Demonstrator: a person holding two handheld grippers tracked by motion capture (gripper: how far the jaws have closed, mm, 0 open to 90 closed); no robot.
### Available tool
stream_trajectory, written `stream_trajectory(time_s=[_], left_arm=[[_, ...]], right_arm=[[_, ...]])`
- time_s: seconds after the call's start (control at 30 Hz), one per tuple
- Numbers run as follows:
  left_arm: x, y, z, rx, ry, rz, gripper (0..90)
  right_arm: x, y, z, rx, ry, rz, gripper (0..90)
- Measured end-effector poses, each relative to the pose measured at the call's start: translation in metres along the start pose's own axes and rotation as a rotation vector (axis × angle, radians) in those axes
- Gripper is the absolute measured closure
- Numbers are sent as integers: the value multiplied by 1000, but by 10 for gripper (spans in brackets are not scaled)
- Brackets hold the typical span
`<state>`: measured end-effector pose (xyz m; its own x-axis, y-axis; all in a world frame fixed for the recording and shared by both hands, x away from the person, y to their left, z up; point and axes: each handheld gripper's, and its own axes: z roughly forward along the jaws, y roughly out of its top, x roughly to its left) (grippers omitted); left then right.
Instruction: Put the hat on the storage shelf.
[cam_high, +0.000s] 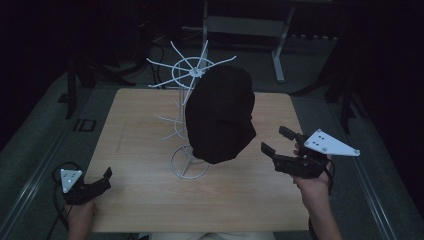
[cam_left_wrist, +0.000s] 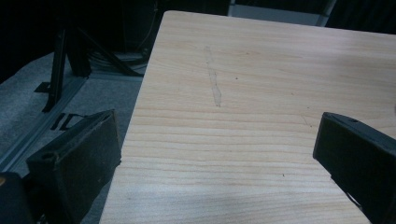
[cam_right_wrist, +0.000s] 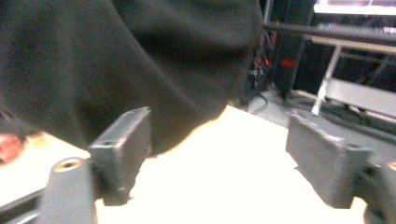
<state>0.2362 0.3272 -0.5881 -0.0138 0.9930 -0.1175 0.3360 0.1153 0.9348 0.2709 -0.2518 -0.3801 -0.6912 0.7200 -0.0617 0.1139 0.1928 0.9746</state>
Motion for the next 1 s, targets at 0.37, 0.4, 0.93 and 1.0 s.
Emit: stream_trajectory(time_s=[0.37, 0.4, 0.93, 1.0], left_arm=[[0, 0, 0, -1, 1, 1, 14], [0, 0, 0, 0, 1, 1, 15], [0, 0, 0, 2, 0, 0, 14], [0, 0, 0, 1, 0, -1, 14]], right_arm=[[-31, -68, 21, 154, -63, 48, 136], [-34, -75, 23, 161, -61, 56, 136], [-76, -154, 22, 305, -186, 163, 143], [-80, -162, 19, 316, -211, 174, 143]])
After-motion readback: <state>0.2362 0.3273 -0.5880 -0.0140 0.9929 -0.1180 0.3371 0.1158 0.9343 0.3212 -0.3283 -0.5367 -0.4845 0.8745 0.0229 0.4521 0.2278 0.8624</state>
